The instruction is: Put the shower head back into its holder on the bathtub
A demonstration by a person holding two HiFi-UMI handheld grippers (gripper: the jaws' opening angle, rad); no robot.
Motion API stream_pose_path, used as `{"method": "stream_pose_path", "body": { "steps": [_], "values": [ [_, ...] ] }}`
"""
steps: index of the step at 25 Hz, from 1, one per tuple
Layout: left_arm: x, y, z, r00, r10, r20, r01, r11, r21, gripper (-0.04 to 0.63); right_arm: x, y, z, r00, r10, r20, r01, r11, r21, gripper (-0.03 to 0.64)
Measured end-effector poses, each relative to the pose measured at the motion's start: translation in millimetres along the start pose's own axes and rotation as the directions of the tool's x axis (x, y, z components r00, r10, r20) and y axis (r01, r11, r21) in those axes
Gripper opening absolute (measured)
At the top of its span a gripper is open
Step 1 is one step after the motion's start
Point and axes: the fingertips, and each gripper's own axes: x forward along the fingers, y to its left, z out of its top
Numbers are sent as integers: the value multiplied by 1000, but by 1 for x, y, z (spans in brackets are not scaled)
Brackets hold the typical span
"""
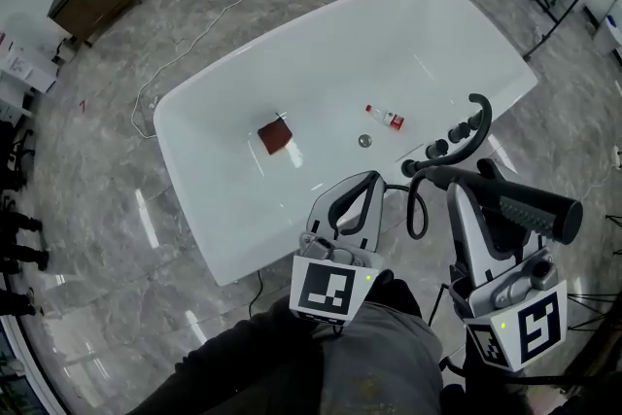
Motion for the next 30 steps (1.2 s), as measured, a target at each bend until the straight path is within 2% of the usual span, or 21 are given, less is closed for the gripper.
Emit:
{"method": "stream_pose_path", "body": {
  "steps": [4,11,19,26,30],
  "values": [
    [10,11,8,1000,16,14,-16,1000,-9,3,13,1,24,999,50,15,-50,999,-8,141],
    [22,37,28,991,116,65,-114,993,-32,3,34,-12,62,987,151,57,-150,988,-28,141],
    [28,41,45,983,137,122,-137,991,-12,3,47,-8,101,970,217,112,-208,975,-83,141],
    [47,57,63,978,155,137,-151,988,-33,3,73,-14,122,963,242,118,-232,969,-87,140],
    [41,58,57,974,155,165,-150,988,-48,3,70,-2,131,959,251,131,-238,965,-111,141]
  ]
}}
